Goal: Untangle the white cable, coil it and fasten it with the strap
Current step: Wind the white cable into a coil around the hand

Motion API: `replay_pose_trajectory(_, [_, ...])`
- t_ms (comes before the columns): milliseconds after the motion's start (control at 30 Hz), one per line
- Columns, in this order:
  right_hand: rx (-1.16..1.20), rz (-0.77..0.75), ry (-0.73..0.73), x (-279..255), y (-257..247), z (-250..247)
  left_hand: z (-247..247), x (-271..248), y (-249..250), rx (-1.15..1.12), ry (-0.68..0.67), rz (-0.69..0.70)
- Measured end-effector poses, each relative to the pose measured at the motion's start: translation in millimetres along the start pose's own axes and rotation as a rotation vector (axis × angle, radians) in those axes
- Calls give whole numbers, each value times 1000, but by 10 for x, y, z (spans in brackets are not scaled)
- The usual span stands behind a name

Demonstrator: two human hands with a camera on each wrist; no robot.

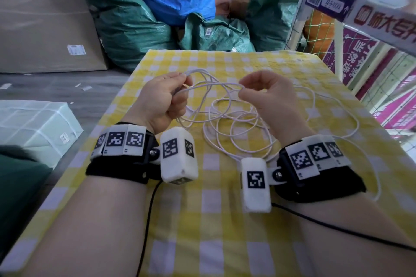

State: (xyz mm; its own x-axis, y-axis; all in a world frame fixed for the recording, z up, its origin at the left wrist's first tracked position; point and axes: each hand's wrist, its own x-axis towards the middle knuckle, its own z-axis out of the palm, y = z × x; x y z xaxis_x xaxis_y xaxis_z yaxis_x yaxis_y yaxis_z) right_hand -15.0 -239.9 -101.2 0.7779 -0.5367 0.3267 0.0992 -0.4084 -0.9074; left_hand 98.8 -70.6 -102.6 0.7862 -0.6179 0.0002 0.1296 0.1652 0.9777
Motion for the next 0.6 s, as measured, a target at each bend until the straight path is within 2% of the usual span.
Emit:
replay_pose_trajectory(67, [-48,-28,140,31,25,-29,-22,-3,12,-46,-30,-62])
replay_pose_trajectory(133, [-112,-42,212,58,42,-56,-46,-17,31,-68,-79,-125])
replay_pose_trajectory(300, [-272,-79,238,50,38,-39,-81,-61,90,-84,-169,-175])
replay_pose_trajectory(400, [-252,-103,162,41,21,-25,-98,-91,123,-125,-235,-183])
replay_pose_trajectory(600, [-1,-69,-120,-50,-39,76,-46,-125,158,-193,-362,-218])
